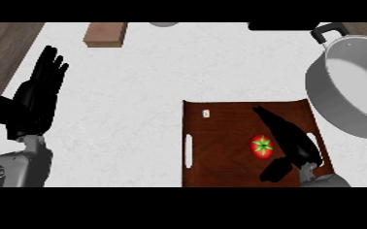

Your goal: Pick the tomato from the tray and place it in the pot

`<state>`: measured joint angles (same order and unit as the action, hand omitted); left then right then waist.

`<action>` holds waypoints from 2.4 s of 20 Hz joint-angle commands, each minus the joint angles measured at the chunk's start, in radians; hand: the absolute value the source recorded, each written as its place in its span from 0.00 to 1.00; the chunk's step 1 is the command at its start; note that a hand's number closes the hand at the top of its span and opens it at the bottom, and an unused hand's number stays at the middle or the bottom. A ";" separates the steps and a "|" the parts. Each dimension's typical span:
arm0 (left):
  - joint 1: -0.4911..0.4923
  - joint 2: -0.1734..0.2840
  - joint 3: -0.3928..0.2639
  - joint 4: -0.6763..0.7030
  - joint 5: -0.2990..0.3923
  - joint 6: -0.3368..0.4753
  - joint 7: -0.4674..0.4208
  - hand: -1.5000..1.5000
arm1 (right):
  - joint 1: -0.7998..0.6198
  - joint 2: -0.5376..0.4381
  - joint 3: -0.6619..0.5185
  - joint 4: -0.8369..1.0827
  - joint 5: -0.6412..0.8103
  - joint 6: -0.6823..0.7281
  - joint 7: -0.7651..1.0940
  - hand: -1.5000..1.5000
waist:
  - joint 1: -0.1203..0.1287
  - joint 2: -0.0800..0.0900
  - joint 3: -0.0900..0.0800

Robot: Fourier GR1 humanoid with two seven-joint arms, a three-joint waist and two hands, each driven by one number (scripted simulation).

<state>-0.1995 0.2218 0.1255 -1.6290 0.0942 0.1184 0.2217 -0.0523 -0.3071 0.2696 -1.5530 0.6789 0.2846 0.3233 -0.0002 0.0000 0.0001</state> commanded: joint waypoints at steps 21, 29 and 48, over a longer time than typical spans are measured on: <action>0.023 -0.039 -0.008 -0.083 -0.044 -0.001 0.057 0.50 | 0.128 -0.021 0.125 -0.026 0.210 -0.014 -0.341 1.00 | -0.008 -0.004 0.000; -0.016 -0.031 0.018 -0.039 -0.043 0.007 0.060 0.50 | 0.430 -0.184 0.224 -0.441 0.255 -0.040 -0.408 1.00 | -0.011 -0.003 0.000; 0.020 -0.010 0.039 -0.040 -0.017 -0.037 0.032 0.50 | 0.397 -0.097 -0.540 -0.797 -0.341 -0.177 -0.299 1.00 | -0.006 -0.001 0.000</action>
<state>-0.1883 0.2078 0.1701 -1.6513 0.0810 0.0873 0.2429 0.4049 -0.3731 -0.0872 -2.3154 0.5178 0.0583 -0.0327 -0.0162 -0.0021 0.0002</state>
